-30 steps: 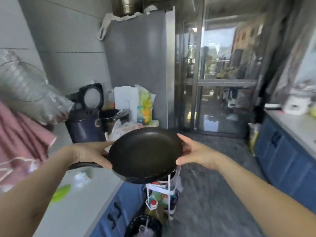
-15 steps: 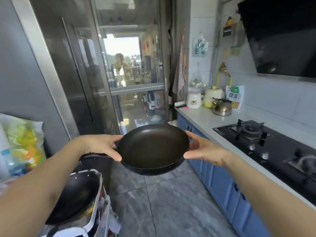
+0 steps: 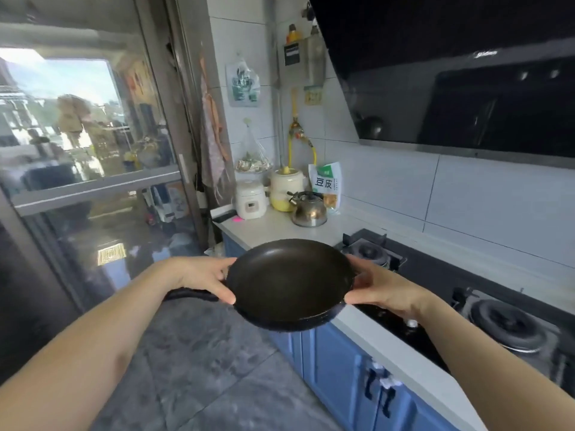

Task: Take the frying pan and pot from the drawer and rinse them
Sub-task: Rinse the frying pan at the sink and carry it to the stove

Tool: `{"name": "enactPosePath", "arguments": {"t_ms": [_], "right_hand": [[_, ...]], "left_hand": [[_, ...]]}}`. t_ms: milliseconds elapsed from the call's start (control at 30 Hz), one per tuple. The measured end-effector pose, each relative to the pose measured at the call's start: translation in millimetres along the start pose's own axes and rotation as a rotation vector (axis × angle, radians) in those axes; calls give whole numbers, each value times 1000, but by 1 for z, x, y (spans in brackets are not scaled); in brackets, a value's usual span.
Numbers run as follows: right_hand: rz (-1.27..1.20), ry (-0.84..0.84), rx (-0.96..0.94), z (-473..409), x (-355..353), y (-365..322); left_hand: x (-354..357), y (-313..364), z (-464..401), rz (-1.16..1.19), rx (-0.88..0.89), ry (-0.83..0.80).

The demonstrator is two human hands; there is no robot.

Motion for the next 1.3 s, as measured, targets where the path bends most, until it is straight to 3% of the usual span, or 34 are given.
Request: {"name": "enactPosePath", "arguments": {"t_ms": [267, 467, 633, 900, 1300], "right_hand": [[106, -8, 63, -127, -110, 41], [150, 35, 200, -218, -148, 83], [55, 95, 246, -298, -155, 127], [75, 44, 333, -410, -149, 173], [53, 60, 473, -484, -135, 234]], "left_hand": [[-80, 6, -167, -18, -18, 10], [-129, -3, -250, -11, -68, 31], [-170, -34, -323, 7, -63, 25], [-221, -92, -434, -8, -74, 10], [-233, -139, -528, 38, 68, -52]]}}
Point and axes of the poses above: each hand's wrist, its own z-axis away from the middle knuckle, its own x-axis out of the palm, y = z × x, the point moved 2 cm from there along -z, towards the middle knuckle, and after that the axes turned 2 degrees about z, right-handed, at the moved point
